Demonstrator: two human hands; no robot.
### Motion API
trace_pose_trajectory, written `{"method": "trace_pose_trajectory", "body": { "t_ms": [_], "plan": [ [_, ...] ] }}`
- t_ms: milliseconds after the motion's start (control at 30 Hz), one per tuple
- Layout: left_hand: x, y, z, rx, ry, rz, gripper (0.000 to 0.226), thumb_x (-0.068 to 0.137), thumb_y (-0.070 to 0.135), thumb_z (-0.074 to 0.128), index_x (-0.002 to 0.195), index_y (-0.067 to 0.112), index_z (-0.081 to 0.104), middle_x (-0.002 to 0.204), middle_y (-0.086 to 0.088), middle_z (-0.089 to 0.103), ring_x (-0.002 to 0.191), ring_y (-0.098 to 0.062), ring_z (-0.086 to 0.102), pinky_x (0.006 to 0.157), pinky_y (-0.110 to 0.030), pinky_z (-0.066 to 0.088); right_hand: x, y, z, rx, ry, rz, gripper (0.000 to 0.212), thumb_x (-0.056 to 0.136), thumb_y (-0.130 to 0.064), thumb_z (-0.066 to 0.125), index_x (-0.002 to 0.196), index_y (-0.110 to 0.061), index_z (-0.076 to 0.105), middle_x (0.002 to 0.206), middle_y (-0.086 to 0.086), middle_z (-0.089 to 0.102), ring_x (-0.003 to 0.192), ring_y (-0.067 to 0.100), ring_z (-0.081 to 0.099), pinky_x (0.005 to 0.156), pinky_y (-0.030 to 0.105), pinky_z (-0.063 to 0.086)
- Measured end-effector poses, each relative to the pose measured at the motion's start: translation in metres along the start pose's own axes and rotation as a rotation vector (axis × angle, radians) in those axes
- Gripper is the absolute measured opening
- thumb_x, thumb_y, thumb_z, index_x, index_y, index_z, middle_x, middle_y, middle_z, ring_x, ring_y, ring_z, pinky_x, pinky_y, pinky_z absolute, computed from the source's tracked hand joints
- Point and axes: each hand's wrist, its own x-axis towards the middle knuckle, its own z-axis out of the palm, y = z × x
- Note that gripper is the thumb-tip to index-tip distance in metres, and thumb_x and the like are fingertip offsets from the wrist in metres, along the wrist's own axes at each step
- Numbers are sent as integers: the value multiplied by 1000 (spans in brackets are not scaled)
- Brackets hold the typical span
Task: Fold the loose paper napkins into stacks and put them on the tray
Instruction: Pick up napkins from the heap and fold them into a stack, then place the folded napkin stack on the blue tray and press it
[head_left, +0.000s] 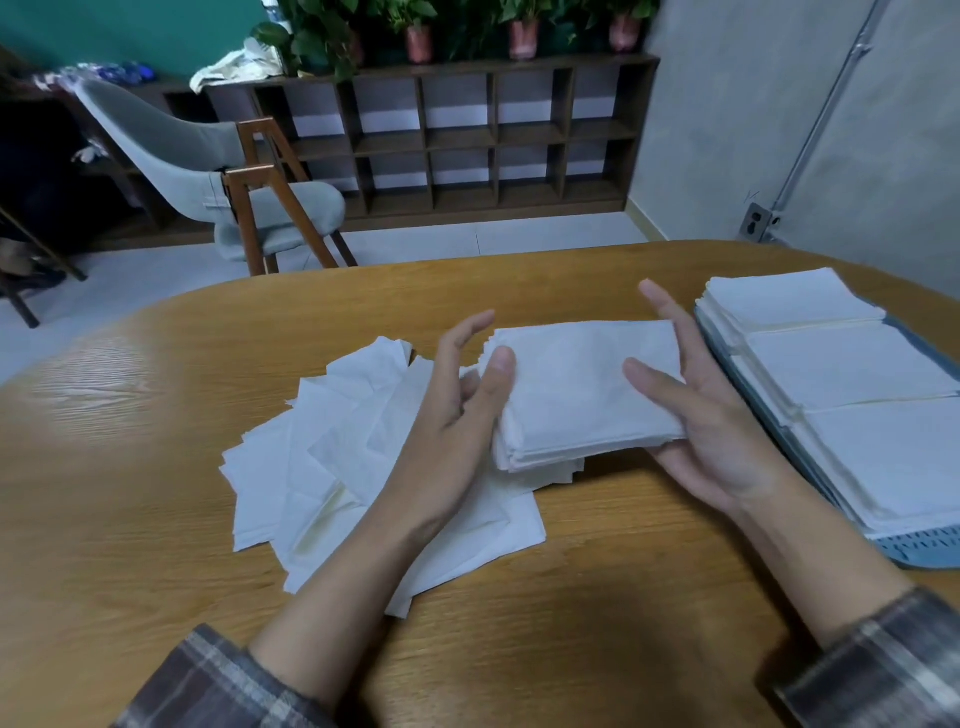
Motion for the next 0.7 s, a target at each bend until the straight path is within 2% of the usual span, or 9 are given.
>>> {"method": "trace_pose_trajectory", "body": {
  "t_ms": [100, 133, 200, 267, 367, 433, 533, 600, 700],
  "plan": [
    [-2, 4, 3, -37, -83, 38, 55, 94, 61, 51, 147, 59, 36, 131, 41, 55, 108, 13, 64, 93, -18, 52, 1, 6, -1, -225, 18, 4, 66, 98, -18, 69, 146, -58, 46, 151, -4, 57, 129, 23, 65, 105, 46, 56],
    [-1, 2, 3, 16, -87, 60, 57, 95, 57, 58, 147, 61, 35, 135, 40, 51, 109, 11, 64, 92, -17, 52, 1, 8, -3, -308, 19, 0, 65, 98, -25, 70, 145, -61, 44, 155, -8, 51, 134, 21, 61, 112, 50, 50],
    [-1, -6, 2, 121, -86, 83, 64, 98, 38, 71, 146, 60, 35, 140, 26, 55, 116, 1, 65, 98, -25, 54, -1, 7, -6, -383, -17, 1, 67, 97, -37, 73, 146, -65, 38, 160, -14, 44, 141, 18, 53, 118, 54, 43],
    [0, -13, 1, 185, -82, 104, 62, 101, 25, 70, 145, 55, 38, 141, 19, 56, 119, -2, 62, 99, -27, 53, -5, 5, -9, -342, -67, 3, 71, 95, -39, 76, 148, -65, 37, 158, -16, 47, 141, 19, 54, 118, 55, 42],
    [2, -19, 2, 254, -106, 141, 39, 106, 20, 61, 138, 42, 54, 136, 27, 57, 124, 3, 56, 98, -19, 43, -11, 3, -13, -361, -118, 8, 68, 92, -34, 75, 149, -57, 45, 149, -14, 56, 138, 19, 56, 118, 56, 42],
    [3, -22, 3, 273, -130, 152, 26, 108, 19, 59, 128, 33, 66, 131, 26, 64, 126, 3, 55, 97, -13, 38, -14, 5, -14, -457, -119, 0, 56, 93, -32, 75, 144, -49, 57, 145, -24, 58, 141, 10, 52, 120, 49, 40],
    [3, -28, 7, 260, -115, 129, 19, 102, 26, 69, 119, 33, 73, 125, 25, 69, 126, 5, 57, 101, -14, 37, -17, 10, -15, -594, -49, -19, 45, 96, -25, 75, 137, -41, 65, 141, -30, 61, 138, -9, 47, 120, 27, 34],
    [2, -33, 9, 268, -107, 133, 21, 98, 26, 75, 117, 35, 73, 125, 25, 70, 129, 4, 56, 109, -19, 38, -20, 13, -16, -625, -28, -16, 44, 95, -24, 76, 135, -40, 66, 139, -32, 62, 138, -12, 46, 114, 16, 34],
    [1, -37, 11, 280, -85, 147, 24, 96, 22, 77, 116, 34, 74, 124, 24, 71, 130, 4, 57, 110, -19, 39, -21, 21, -17, -662, -3, -34, 44, 96, -18, 77, 134, -37, 68, 135, -32, 64, 135, -13, 49, 106, 4, 34]
  ]
}}
